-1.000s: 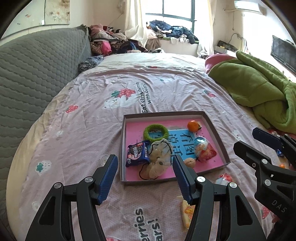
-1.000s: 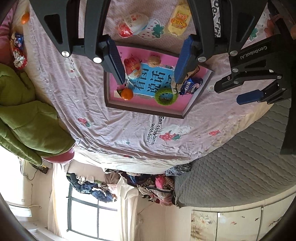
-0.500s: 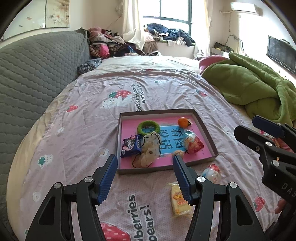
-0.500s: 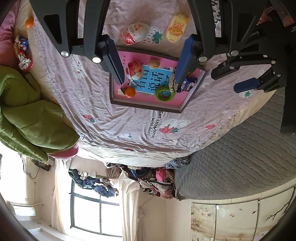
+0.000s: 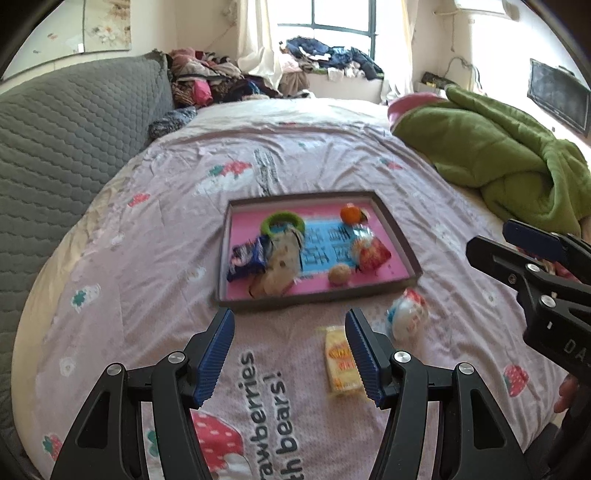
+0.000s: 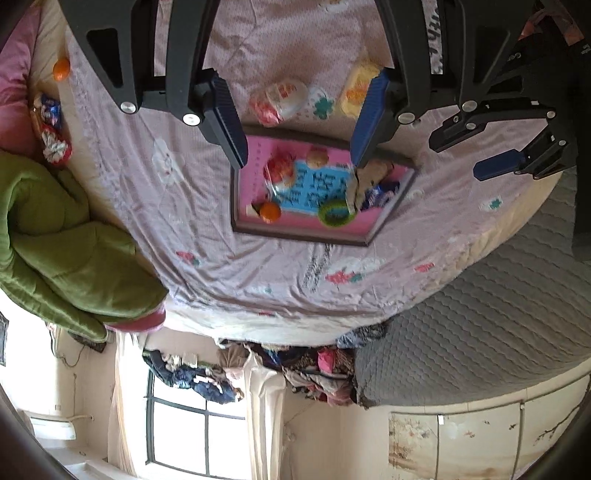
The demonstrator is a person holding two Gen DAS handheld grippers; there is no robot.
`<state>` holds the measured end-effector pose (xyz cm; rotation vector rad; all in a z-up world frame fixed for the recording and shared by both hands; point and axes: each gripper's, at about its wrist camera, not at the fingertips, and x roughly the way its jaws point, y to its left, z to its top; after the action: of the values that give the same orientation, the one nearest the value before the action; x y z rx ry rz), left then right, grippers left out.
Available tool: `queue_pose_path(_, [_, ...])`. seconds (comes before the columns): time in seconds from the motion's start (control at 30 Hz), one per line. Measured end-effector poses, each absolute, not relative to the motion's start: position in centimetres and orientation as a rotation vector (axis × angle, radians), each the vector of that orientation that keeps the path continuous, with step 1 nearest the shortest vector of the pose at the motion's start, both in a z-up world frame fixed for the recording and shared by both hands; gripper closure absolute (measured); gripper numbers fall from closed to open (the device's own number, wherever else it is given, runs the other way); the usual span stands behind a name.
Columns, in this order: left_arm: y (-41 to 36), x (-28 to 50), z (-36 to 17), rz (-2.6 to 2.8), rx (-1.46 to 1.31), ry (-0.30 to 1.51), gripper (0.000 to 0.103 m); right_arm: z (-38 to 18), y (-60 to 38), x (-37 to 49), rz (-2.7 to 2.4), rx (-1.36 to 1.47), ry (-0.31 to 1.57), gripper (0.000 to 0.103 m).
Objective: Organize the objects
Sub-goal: 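Pull both open grippers back toward the rice-cake packet and red-wrapped egg, then grasp the yellow rice-cake packet with the left gripper while the right grasps the red-wrapped egg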
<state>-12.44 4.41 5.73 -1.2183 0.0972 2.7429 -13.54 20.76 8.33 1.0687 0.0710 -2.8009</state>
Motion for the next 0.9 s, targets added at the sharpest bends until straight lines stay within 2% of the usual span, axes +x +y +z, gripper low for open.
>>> queue_pose_path(0.5, [9.1, -11.7, -0.5, 2.644, -1.330, 0.175, 0.039, 1.0, 23.1, -14.7, -2.706, 1.317, -0.044, 0.046])
queue_pose_path(0.9, [10.1, -13.7, -4.5, 2.617, -1.395, 0.204, 0.039, -4.0, 24.1, -17.9, -2.673, 1.525, -0.312, 0.046])
